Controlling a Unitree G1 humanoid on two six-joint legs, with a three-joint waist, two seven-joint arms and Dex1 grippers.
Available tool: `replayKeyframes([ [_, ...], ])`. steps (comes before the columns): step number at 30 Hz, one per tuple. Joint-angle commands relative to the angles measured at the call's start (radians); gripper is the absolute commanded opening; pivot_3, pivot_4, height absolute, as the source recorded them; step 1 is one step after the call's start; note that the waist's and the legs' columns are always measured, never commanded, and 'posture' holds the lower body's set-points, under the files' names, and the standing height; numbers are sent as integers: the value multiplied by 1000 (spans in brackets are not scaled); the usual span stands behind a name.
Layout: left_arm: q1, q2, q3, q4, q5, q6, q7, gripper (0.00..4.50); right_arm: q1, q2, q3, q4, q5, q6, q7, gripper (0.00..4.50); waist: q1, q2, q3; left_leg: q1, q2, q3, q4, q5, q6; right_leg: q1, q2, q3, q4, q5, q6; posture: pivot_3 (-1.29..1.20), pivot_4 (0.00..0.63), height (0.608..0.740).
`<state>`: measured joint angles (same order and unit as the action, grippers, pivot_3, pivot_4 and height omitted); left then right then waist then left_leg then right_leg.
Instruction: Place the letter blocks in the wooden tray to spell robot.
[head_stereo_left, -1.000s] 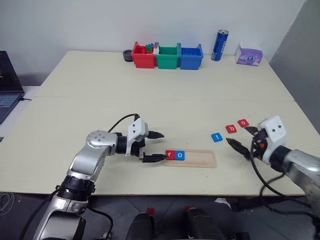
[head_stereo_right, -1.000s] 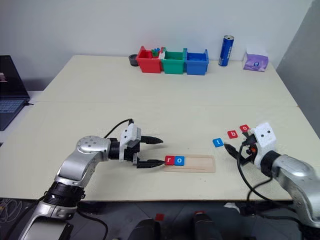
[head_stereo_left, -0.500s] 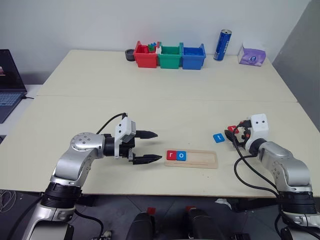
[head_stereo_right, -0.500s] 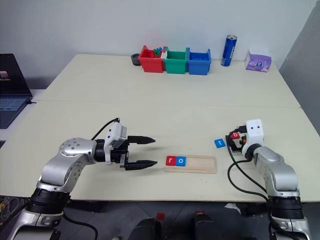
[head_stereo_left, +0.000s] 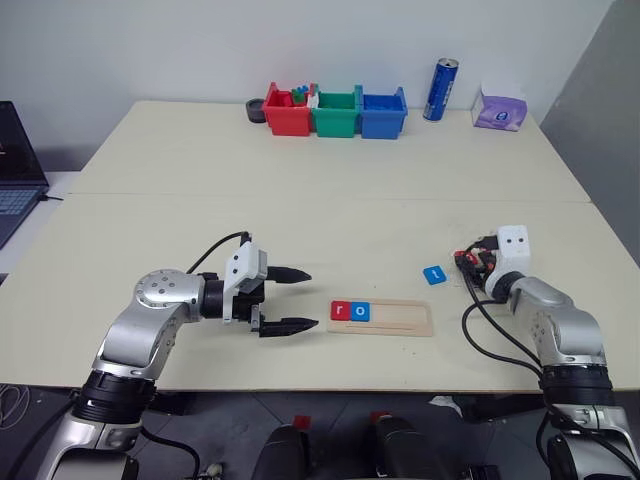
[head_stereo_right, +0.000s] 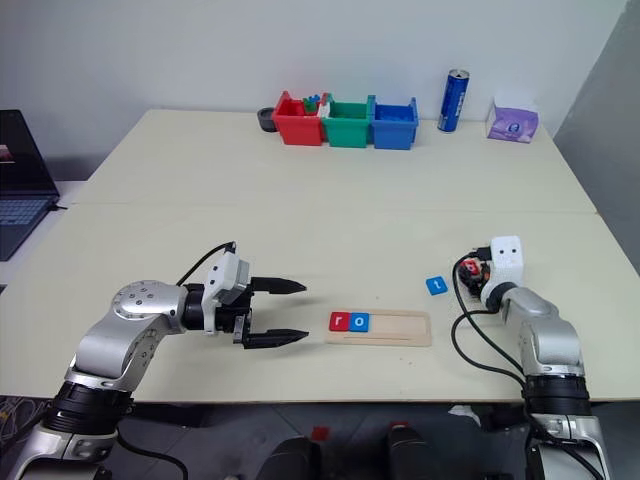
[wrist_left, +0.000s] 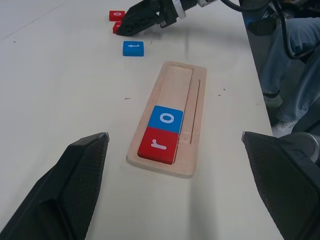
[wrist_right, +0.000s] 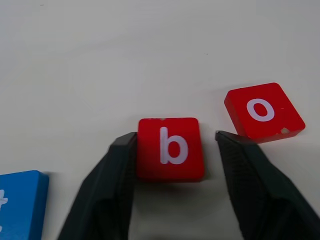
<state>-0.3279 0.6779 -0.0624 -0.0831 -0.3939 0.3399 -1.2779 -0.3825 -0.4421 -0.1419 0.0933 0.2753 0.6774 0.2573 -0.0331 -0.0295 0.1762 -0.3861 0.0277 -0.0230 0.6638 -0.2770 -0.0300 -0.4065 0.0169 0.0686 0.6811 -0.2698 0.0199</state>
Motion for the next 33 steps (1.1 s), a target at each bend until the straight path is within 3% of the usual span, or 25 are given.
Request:
replayKeyframes([
  [1,8,9,3,-17,-10,-16,-5,4500,2,-11,-7,-13,-15,11,2,1457,0,0,0,0,0,0,0,0,0,0,0,0,0,0,0,0,150,740],
  [5,22,21,14,-17,-22,-24,-25,4500,66,-47,-31,-162,9,62,33,1464,1,0,0,0,0,0,0,0,0,0,0,0,0,0,0,0,150,740],
  [9,40,50,17,-43,-42,-24,-69,4500,231,-44,-66,-460,57,173,14,1464,4,1,0,-3,0,-3,-1,0,0,-1,0,0,-1,0,0,0,150,740],
  [16,41,75,-14,-66,-18,-37,-78,4500,469,119,-101,-827,103,360,-119,1464,1,2,-1,-4,1,-3,0,0,0,-3,0,0,0,-3,4,0,150,740],
  [27,7,62,-61,-67,-1,-51,-67,4500,538,303,-73,-824,51,377,-252,1464,0,2,-1,-2,1,-2,0,0,0,-2,0,0,0,-3,5,0,150,740],
  [33,7,59,-68,-55,8,-70,-66,4500,529,322,-94,-849,54,329,-248,3511,0,2,-1,-2,1,-2,0,0,0,-2,0,1,0,-3,5,0,150,740],
])
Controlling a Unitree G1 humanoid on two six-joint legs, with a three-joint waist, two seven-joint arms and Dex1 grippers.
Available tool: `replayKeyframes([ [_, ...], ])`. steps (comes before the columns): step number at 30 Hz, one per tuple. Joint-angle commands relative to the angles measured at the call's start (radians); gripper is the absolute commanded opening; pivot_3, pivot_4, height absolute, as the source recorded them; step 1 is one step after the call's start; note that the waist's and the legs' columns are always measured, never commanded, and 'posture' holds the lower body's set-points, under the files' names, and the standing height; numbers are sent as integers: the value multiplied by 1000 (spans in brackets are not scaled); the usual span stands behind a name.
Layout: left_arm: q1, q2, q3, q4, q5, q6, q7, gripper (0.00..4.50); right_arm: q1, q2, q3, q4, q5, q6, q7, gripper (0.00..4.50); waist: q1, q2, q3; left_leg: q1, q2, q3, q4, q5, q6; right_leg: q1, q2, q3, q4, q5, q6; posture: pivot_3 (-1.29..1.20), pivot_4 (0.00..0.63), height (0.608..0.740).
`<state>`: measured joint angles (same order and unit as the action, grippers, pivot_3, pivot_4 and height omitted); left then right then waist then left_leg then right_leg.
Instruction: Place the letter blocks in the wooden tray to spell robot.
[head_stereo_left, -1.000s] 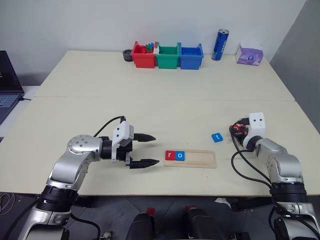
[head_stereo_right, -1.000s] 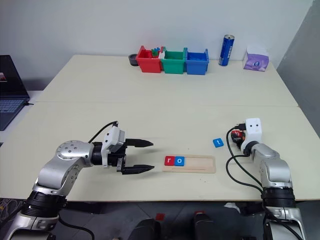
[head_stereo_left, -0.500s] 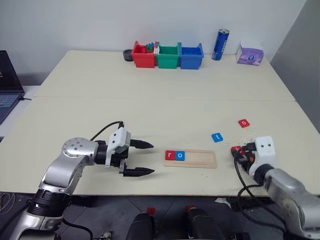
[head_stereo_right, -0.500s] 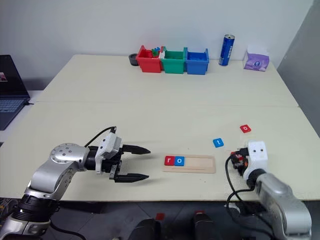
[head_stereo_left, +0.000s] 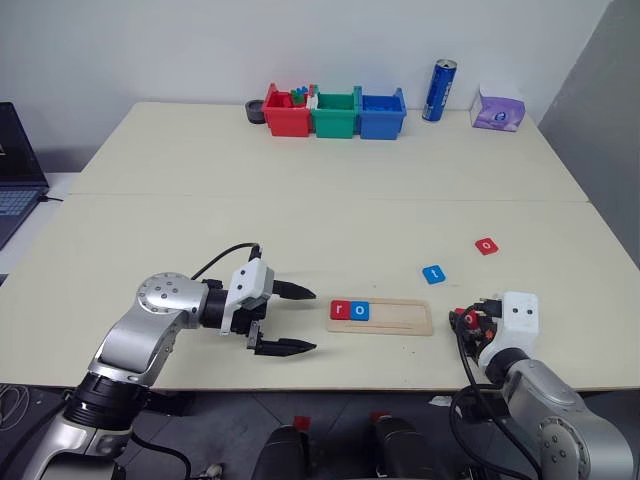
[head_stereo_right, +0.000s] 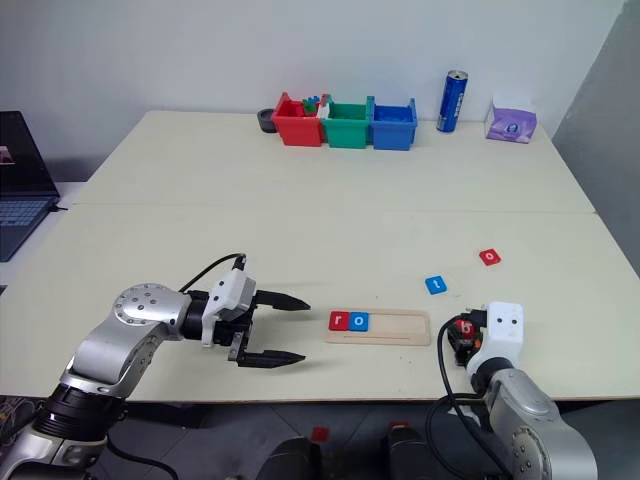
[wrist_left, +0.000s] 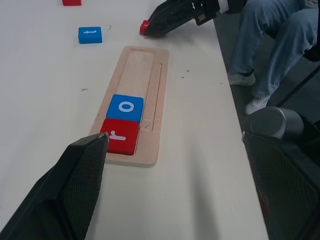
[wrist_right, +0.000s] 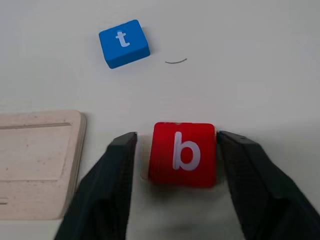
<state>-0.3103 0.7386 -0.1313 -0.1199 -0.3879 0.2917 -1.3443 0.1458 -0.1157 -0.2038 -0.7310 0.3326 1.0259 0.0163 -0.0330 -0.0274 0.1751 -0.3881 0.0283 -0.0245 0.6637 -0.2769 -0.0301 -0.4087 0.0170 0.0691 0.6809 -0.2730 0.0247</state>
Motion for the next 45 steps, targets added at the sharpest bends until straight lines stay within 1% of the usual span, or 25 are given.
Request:
replayKeyframes([
  [1,-10,-2,0,-15,4,-25,0,4500,-6,-17,-40,-38,2,-15,1,3853,0,0,0,0,0,0,0,0,0,0,0,0,0,0,0,0,150,740],
  [3,-6,-1,0,-8,7,-34,-1,4500,-26,-62,-51,-68,7,-3,22,4472,0,0,0,0,0,0,0,0,0,0,0,0,0,0,0,0,150,740],
  [5,-4,-2,3,-3,9,-39,1,4500,-61,-145,-69,-97,25,15,71,4472,0,1,1,0,0,0,0,0,0,0,0,0,0,0,0,0,150,740],
  [7,-2,-4,4,1,10,-43,3,4500,-96,-258,-92,-96,78,27,176,4472,-1,1,1,0,-1,0,0,0,0,0,0,1,0,0,0,0,150,740],
  [11,0,-8,2,8,14,-51,7,4500,-133,-527,-114,-23,198,9,471,4472,0,1,1,0,-1,1,-1,0,0,1,0,-1,-1,0,0,0,150,740],
  [14,-2,-12,1,10,20,-53,13,4500,-109,-732,-46,57,161,-122,676,4472,1,1,1,0,-1,0,-1,0,0,1,1,-1,-1,0,0,0,150,740],
  [17,-6,-19,-3,11,24,-54,20,4500,-96,-863,44,194,91,-286,836,4472,1,0,1,0,-1,1,-1,0,0,1,1,-2,-1,0,0,0,150,740],
  [20,-6,-25,-7,10,28,-55,26,4500,-127,-913,119,322,30,-410,916,4472,1,-1,2,0,-1,1,0,0,0,1,1,-2,-1,0,0,0,150,740],
  [24,5,-27,-9,8,35,-63,29,4500,-207,-908,186,449,-20,-489,964,4472,-1,-1,2,0,-1,2,1,0,0,1,1,-1,-1,0,0,0,150,740],
  [29,8,-29,-9,10,38,-68,31,4500,-274,-895,248,531,-57,-528,1010,4472,1,-1,2,1,0,1,1,0,0,1,1,-2,-1,0,0,0,150,740],
  [34,16,-25,-8,-1,37,-64,39,4500,-307,-883,274,570,-55,-528,1045,4472,2,-1,2,1,-1,1,1,0,0,1,0,-1,-1,0,-1,0,150,740],
  [37,26,-17,0,-7,35,-60,45,4500,-330,-863,285,588,-58,-526,1044,3926,1,-1,2,1,-1,1,1,0,0,1,0,-1,0,0,-1,0,150,740],
  [40,33,-8,4,-8,33,-58,45,4500,-340,-855,292,593,-64,-525,1047,2896,2,-1,2,1,0,1,1,0,0,1,0,-2,0,0,-1,0,150,740],
  [43,39,1,7,-6,32,-62,46,4500,-348,-851,302,598,-78,-531,1048,1752,2,-1,2,1,-1,1,1,0,0,1,0,-2,0,0,-1,0,150,740],
  [44,41,3,8,-7,32,-63,47,4500,-349,-850,303,598,-82,-534,1048,1444,2,-1,2,1,-1,1,1,0,0,1,0,-1,0,0,-1,0,150,740],
  [45,44,5,13,-6,31,-61,50,4500,-353,-850,299,593,-83,-535,1050,1453,2,-1,2,1,-1,1,1,0,0,1,0,-1,0,0,-1,0,150,740],
])
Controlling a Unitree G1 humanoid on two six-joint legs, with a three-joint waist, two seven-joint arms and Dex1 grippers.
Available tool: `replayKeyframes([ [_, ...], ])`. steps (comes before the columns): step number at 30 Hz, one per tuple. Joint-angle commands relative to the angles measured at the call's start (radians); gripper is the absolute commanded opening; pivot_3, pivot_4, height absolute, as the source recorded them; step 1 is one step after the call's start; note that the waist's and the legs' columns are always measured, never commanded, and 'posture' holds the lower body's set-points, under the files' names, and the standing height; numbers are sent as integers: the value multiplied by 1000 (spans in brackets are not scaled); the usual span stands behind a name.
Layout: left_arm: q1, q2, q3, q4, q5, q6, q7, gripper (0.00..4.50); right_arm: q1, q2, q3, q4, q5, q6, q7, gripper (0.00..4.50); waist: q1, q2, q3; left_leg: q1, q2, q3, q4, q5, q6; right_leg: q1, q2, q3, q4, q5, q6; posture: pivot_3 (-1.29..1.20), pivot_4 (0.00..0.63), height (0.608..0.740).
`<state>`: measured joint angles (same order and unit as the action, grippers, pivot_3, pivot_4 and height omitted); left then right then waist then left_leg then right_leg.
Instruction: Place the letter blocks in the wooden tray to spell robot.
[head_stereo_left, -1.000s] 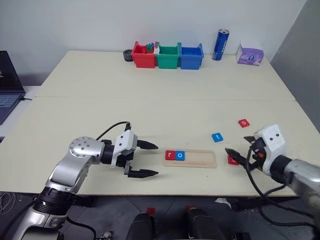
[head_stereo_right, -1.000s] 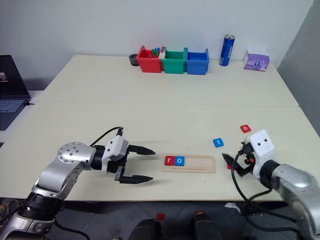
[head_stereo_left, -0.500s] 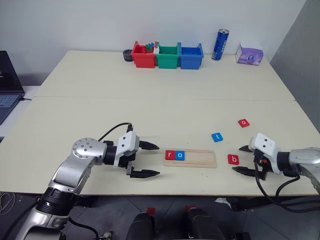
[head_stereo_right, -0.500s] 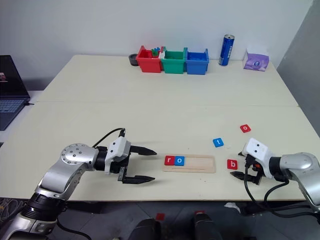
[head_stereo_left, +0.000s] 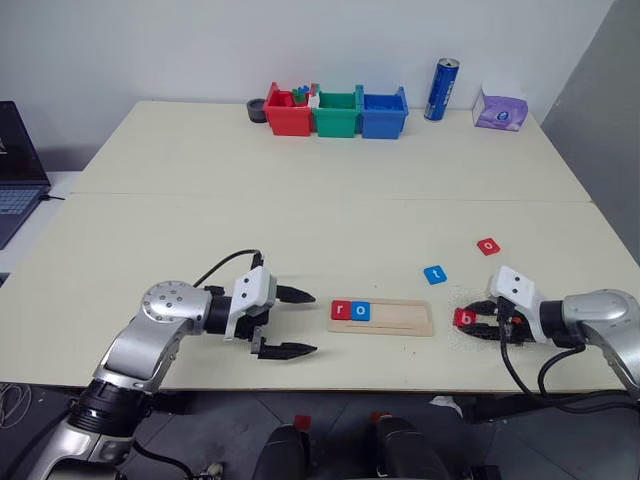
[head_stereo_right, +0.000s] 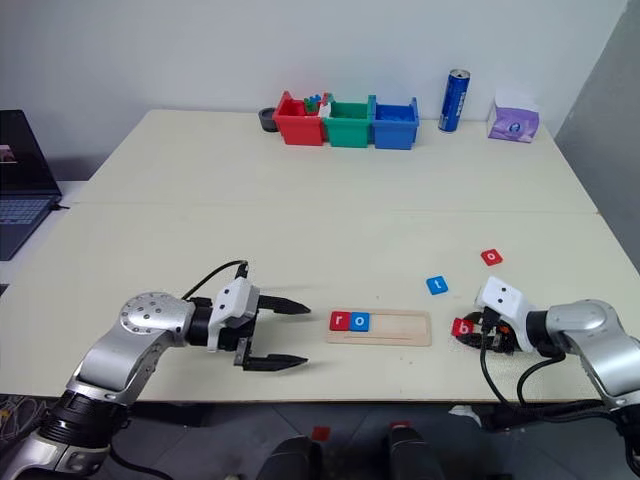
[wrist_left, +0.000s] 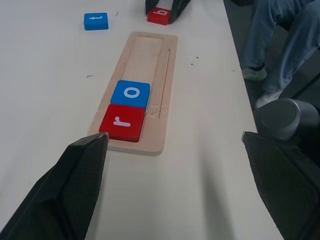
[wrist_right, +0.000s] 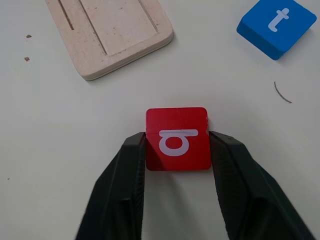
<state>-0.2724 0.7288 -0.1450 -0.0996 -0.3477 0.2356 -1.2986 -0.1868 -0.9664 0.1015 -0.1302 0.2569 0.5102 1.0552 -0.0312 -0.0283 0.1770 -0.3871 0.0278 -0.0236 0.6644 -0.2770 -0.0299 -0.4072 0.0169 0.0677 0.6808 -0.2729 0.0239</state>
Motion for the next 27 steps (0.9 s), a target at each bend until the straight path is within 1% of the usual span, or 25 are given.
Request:
replayKeyframes([
  [1,9,19,32,-23,-10,-3,8,4500,-25,-2,-13,-20,-3,-17,15,1454,0,0,0,0,0,0,0,0,0,0,0,0,0,0,0,0,150,740],
  [4,15,29,46,-13,-9,-5,12,4500,-34,-11,-31,-63,11,-2,24,1454,-1,0,0,0,0,0,0,0,0,0,0,0,0,0,0,0,150,740],
  [7,22,46,75,16,-7,-13,17,4500,-67,-3,-30,-194,61,76,23,1454,-2,1,1,1,1,-1,0,0,0,0,0,0,0,0,0,0,150,740],
  [9,24,56,85,37,-3,-27,13,4500,-98,15,9,-259,69,118,16,1454,-3,1,1,1,1,-2,0,0,0,0,0,0,1,0,0,0,150,740],
  [11,24,59,87,46,-1,-35,10,4500,-134,34,56,-282,55,143,10,1454,-1,1,1,1,1,-2,0,0,0,0,0,0,1,0,0,0,150,740],
  [14,22,57,87,58,-1,-48,7,4500,-211,86,130,-254,16,167,-7,1454,-1,1,1,1,1,-1,0,0,0,1,0,-1,0,0,0,0,150,740],
  [19,15,45,80,70,2,-60,8,4500,-296,131,243,-172,-73,139,-7,1454,2,1,1,1,0,-1,0,0,0,0,-1,-1,0,1,-1,0,150,740],
  [20,14,43,78,72,3,-61,9,4500,-305,138,255,-162,-83,136,-6,1454,2,1,1,1,0,-1,0,0,0,0,-1,-1,0,2,-4,0,150,740],
  [27,17,32,61,48,10,-65,16,4500,-332,177,301,-151,-110,138,12,1454,0,1,1,1,0,-1,0,0,0,0,0,-2,0,3,-5,0,150,740],
])
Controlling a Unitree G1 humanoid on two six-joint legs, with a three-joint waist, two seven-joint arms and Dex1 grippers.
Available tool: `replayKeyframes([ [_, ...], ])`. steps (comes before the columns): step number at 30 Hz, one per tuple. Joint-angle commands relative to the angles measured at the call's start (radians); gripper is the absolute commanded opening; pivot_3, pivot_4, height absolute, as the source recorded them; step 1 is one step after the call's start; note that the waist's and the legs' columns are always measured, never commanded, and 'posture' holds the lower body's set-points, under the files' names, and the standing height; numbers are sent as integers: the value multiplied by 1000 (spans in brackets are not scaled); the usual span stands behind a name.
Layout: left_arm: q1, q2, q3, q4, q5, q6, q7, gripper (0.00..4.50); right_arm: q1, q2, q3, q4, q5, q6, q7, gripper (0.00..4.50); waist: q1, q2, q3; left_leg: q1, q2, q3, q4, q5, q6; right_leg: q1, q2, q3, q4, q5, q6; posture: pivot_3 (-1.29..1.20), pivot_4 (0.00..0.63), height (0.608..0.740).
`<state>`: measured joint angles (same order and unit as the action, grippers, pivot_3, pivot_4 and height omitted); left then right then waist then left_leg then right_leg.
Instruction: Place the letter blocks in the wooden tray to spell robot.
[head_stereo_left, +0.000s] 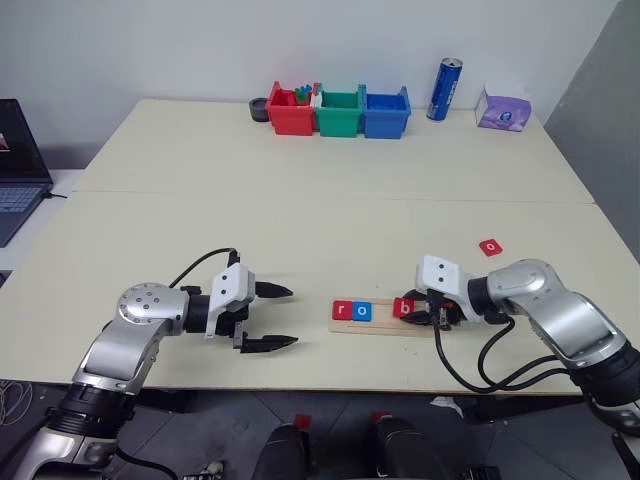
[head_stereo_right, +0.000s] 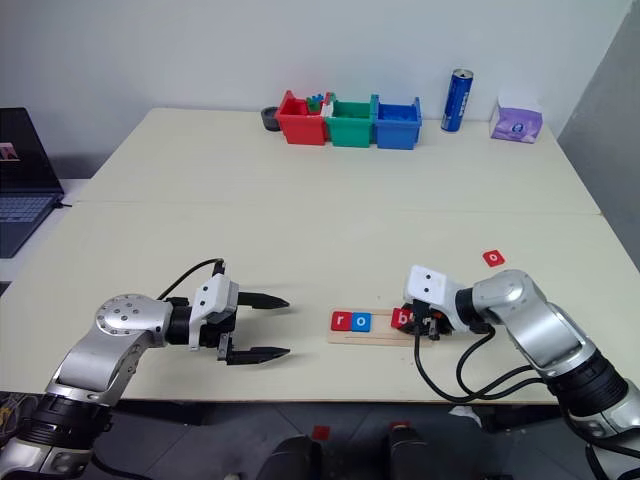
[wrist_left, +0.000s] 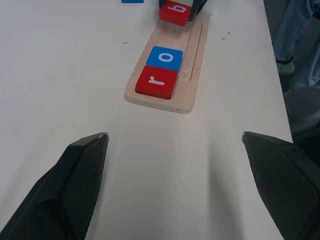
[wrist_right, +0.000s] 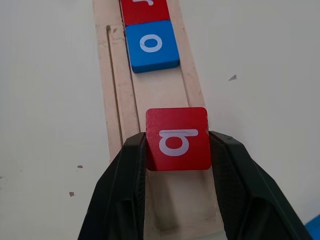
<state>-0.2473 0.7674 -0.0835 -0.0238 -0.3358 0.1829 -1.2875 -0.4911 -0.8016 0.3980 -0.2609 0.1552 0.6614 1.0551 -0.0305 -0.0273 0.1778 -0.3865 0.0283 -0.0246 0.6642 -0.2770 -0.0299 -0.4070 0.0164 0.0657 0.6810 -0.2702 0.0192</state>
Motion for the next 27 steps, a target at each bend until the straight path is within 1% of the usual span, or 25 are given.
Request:
replayKeyframes([
  [1,-12,-10,-3,-33,-1,-7,6,4500,-30,18,9,-21,-10,-12,15,1454,0,0,0,0,0,0,0,0,0,0,0,0,0,0,0,0,150,740],
  [12,-32,-21,-18,-84,-8,45,24,4500,-55,75,36,-2,-31,8,17,1454,-1,0,0,0,0,0,0,0,0,0,0,0,0,0,0,0,150,740],
  [19,-3,-17,-10,-130,-16,63,40,4500,-69,83,49,23,-43,9,22,1454,-1,0,0,0,0,-1,0,0,0,0,0,0,0,0,0,0,150,740],
  [27,-3,-22,-11,-134,-19,71,46,4500,-78,91,47,34,-50,9,33,1454,-1,0,0,0,0,-1,0,0,0,0,0,0,0,0,0,0,150,740],
])
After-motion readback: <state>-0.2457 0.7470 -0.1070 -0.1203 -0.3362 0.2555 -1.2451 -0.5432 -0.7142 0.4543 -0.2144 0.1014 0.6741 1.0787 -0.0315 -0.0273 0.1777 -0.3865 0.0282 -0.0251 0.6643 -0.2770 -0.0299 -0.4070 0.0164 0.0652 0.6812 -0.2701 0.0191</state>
